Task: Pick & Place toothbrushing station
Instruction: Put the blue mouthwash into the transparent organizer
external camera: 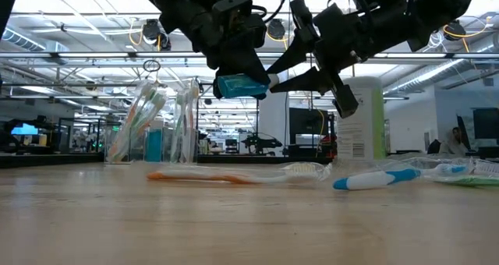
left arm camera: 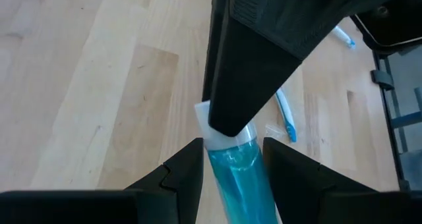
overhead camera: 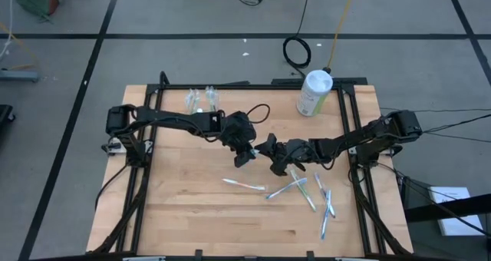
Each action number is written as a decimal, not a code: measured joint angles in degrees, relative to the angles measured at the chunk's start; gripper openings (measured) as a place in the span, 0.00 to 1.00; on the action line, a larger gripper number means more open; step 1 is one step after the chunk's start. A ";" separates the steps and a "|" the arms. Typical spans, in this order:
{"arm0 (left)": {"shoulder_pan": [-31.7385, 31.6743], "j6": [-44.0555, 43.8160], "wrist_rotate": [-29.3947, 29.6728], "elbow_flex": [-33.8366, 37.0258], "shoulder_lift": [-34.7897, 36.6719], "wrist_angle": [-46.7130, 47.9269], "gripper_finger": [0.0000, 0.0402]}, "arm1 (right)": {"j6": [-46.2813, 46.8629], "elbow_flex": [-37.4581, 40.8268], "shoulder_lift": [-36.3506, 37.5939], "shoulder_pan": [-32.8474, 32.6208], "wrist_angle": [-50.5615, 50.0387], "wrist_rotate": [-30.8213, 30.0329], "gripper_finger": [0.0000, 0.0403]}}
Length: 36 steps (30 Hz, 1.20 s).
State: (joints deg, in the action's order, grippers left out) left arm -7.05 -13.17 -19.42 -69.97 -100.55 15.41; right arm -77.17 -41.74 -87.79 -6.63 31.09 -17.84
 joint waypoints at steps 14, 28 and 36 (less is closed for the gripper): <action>-0.71 -0.02 1.48 0.02 0.02 -0.55 0.38 | 0.49 0.00 0.00 0.00 -0.02 0.12 0.27; -0.75 0.75 1.23 0.01 0.28 0.68 0.24 | 5.70 0.00 0.00 0.03 -0.06 0.12 0.29; -2.60 4.26 6.11 0.11 8.59 14.57 0.21 | 8.17 -0.09 0.02 -0.02 1.33 0.11 0.34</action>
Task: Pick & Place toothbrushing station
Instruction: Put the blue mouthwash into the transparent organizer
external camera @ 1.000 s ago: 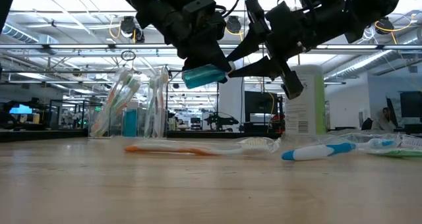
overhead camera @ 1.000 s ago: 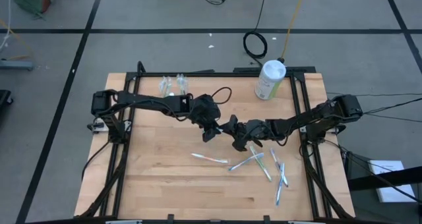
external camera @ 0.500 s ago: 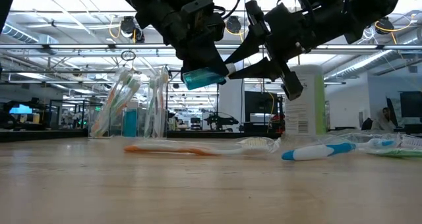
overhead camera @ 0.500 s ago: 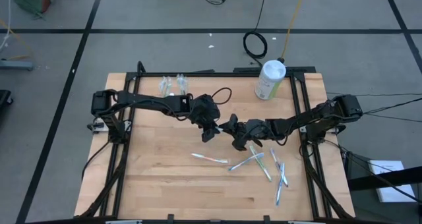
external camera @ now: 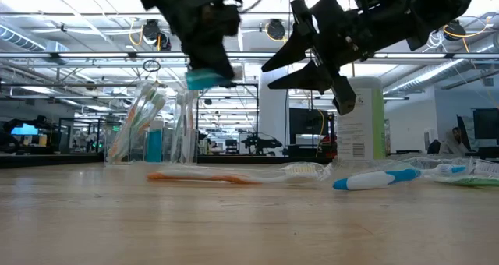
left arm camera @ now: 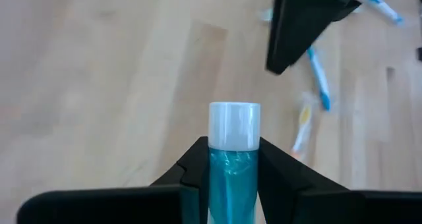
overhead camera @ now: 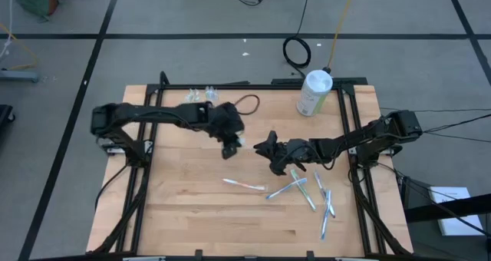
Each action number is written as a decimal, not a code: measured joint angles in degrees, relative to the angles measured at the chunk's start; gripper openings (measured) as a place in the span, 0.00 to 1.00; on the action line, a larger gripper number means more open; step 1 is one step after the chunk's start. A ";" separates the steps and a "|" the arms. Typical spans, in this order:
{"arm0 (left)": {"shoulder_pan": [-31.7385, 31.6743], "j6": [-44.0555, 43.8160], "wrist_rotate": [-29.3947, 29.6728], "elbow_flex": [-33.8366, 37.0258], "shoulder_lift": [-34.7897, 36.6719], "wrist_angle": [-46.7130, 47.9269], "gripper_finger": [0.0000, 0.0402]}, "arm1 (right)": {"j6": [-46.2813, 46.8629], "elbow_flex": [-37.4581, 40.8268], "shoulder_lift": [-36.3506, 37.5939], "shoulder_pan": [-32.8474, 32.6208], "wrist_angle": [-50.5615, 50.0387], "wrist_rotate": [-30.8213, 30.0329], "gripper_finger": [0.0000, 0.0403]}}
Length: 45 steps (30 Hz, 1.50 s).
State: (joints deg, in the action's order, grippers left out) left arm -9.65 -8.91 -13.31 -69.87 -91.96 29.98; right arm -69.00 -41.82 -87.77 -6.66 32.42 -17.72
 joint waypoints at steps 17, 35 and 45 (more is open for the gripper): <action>-0.70 5.02 26.63 25.10 34.11 -26.01 0.22 | 8.32 0.02 -0.02 1.42 0.71 -0.08 0.44; -1.61 -1.14 53.21 54.45 31.47 -63.15 0.24 | 11.91 0.09 -0.02 1.42 1.23 -0.06 0.43; -1.75 -3.58 60.42 54.49 24.40 -63.66 0.24 | 14.30 0.09 -0.02 1.42 2.08 -0.06 0.43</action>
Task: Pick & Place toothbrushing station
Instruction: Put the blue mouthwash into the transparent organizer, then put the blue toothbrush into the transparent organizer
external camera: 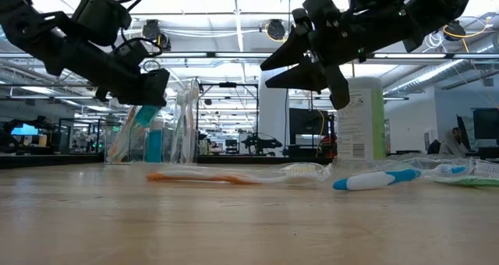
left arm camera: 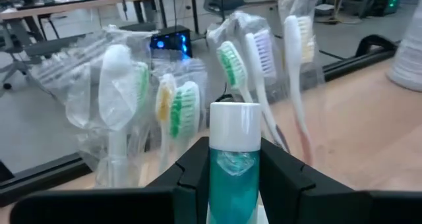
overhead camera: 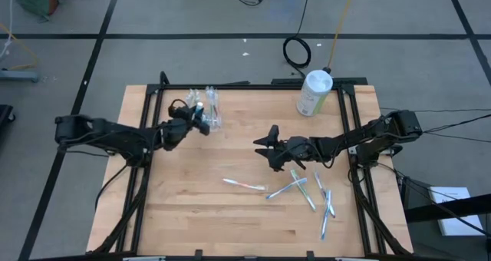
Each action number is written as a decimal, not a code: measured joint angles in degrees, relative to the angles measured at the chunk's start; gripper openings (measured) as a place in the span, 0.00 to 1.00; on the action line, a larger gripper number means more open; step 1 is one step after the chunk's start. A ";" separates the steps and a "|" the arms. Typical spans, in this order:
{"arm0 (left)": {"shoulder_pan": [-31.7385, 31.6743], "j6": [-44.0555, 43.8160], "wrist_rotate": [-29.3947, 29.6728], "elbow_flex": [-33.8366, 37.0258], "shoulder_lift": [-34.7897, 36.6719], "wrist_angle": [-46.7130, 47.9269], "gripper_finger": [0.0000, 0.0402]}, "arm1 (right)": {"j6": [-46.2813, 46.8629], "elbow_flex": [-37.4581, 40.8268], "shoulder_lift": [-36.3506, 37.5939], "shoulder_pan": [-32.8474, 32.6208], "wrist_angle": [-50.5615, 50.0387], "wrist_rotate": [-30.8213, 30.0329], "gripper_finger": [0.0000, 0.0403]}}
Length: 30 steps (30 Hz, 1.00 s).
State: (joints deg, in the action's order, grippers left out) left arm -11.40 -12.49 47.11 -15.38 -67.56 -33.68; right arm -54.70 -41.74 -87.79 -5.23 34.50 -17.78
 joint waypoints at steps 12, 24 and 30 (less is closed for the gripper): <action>-3.15 -1.36 -2.06 -0.04 -5.89 -4.13 0.25 | 0.02 0.00 0.00 0.00 0.00 0.02 0.43; -3.63 -1.29 -2.06 -0.04 -5.83 -4.05 0.39 | 0.03 0.00 0.00 0.00 -0.02 0.04 0.43; -3.64 -1.24 -2.06 -0.04 -5.83 -4.05 0.41 | 0.03 0.00 0.00 0.00 -0.03 0.04 0.43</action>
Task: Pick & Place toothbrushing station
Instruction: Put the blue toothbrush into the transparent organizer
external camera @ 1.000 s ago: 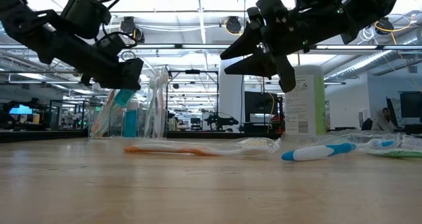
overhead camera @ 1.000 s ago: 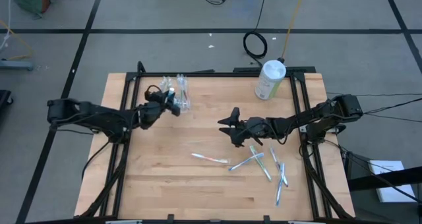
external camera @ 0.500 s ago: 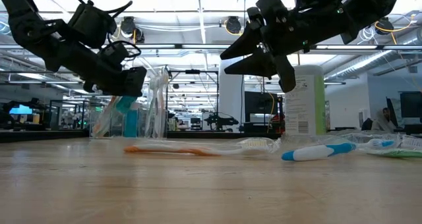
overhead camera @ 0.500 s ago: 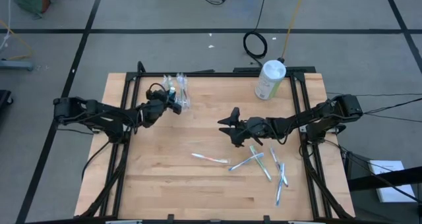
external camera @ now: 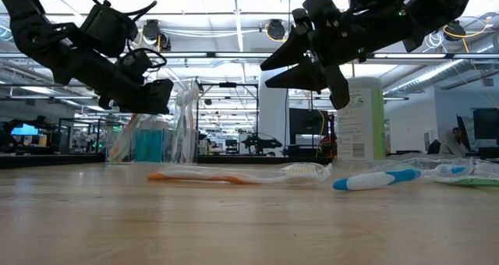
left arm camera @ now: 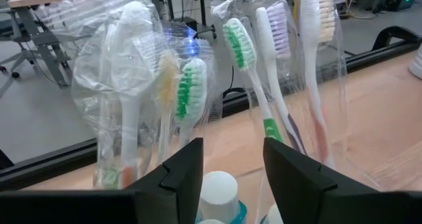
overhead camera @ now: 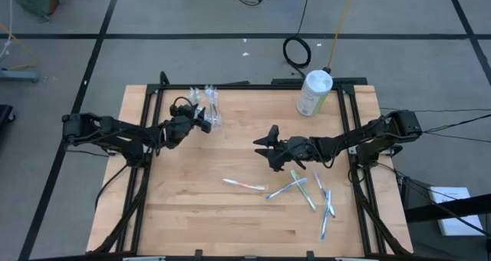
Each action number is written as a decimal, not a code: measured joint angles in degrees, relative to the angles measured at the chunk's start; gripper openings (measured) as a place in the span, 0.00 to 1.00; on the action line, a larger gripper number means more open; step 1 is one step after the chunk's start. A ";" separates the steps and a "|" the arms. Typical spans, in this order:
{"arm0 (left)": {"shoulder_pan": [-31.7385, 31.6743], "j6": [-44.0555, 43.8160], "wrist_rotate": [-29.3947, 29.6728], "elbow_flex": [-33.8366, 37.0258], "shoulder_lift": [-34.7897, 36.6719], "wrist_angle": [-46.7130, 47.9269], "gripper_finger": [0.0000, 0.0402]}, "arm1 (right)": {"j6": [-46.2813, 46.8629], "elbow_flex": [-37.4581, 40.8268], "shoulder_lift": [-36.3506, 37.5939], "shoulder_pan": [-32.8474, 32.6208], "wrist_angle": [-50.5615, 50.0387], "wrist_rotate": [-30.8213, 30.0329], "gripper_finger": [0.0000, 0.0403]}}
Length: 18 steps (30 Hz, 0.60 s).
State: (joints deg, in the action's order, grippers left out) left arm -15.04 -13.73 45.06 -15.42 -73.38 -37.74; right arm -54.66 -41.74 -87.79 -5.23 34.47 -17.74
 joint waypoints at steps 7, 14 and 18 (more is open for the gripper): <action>0.01 0.11 0.01 0.00 0.05 -0.02 0.41 | 0.56 0.00 0.00 0.00 -0.01 0.02 0.43; 2.10 5.57 -0.02 0.00 5.13 0.07 0.41 | 7.81 0.00 0.00 0.29 0.21 5.76 0.43; 5.19 8.93 -0.03 0.00 12.08 -0.02 0.41 | 10.44 0.00 -0.02 0.68 2.70 12.83 0.43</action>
State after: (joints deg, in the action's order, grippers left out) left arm -9.85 -4.80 45.03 -15.42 -61.31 -37.76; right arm -44.23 -41.74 -87.81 -4.56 37.17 -4.90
